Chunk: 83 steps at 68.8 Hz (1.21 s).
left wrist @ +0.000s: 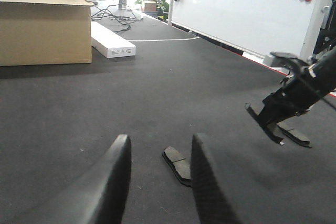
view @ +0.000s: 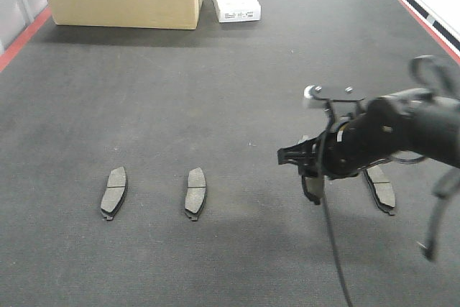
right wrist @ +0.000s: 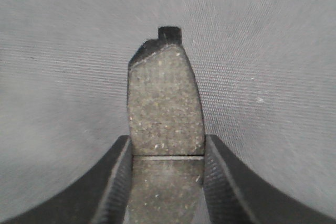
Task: Move and align brake pads A on conveyor
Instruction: 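Set the brake pad on the belt and open the right gripper, then raise the right gripper away from the belt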
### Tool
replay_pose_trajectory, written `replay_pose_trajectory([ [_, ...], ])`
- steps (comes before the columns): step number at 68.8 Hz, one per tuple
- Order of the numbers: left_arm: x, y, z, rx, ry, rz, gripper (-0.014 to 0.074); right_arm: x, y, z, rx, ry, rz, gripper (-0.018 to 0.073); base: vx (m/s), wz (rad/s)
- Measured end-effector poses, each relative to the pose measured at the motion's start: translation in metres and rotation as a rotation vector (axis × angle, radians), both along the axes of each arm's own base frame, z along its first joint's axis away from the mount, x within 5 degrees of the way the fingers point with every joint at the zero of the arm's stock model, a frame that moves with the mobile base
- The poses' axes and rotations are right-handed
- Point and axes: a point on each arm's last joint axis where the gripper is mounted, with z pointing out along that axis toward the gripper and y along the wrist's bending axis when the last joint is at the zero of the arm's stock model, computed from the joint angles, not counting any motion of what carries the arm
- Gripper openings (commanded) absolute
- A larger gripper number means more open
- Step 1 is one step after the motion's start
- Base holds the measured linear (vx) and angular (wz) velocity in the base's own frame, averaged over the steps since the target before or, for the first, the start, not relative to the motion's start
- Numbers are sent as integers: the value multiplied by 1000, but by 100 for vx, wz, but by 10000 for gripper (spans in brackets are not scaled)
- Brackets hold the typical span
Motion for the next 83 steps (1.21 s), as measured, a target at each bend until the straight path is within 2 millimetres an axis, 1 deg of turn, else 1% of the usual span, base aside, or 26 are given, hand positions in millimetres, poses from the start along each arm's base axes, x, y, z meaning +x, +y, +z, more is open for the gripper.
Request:
replay_pose_trajectory([
  [10,0,0,0,0,0,0,262,19,-2,-27,-27,97,-23,57,0,0],
  [17,0,0,0,0,0,0,262,29,0,-40,-36,146,-30,102,0,0],
  [26,0,0,0,0,0,0,262,40,4,-48,-38,187,-35,222,0,0],
  [32,0,0,0,0,0,0,262,45,6,-54,-46,221,-36,335,0,0],
  [37,0,0,0,0,0,0,262,48,7,-55,-49,233,-36,424,0,0],
  [40,0,0,0,0,0,0,262,49,7,-53,-48,230,-35,461,0,0],
  [44,0,0,0,0,0,0,262,50,7,-46,-45,214,-34,498,0,0],
  [51,0,0,0,0,0,0,262,48,5,-30,-54,173,-25,508,0,0],
  [58,0,0,0,0,0,0,262,42,0,-1,-73,111,-12,504,0,0],
  [63,0,0,0,0,0,0,262,34,-5,25,-91,47,-1,503,0,0],
  [70,0,0,0,0,0,0,262,16,-14,56,-119,-34,10,503,0,0],
  [71,0,0,0,0,0,0,262,11,-15,64,-120,-54,11,503,0,0],
  [76,0,0,0,0,0,0,262,-7,-23,83,-140,-119,17,503,0,0],
  [77,0,0,0,0,0,0,262,-12,-25,90,-138,-143,17,503,0,0],
  [80,0,0,0,0,0,0,262,-23,-30,98,-143,-173,20,503,0,0],
  [83,0,0,0,0,0,0,262,-37,-35,112,-138,-224,19,503,0,0],
])
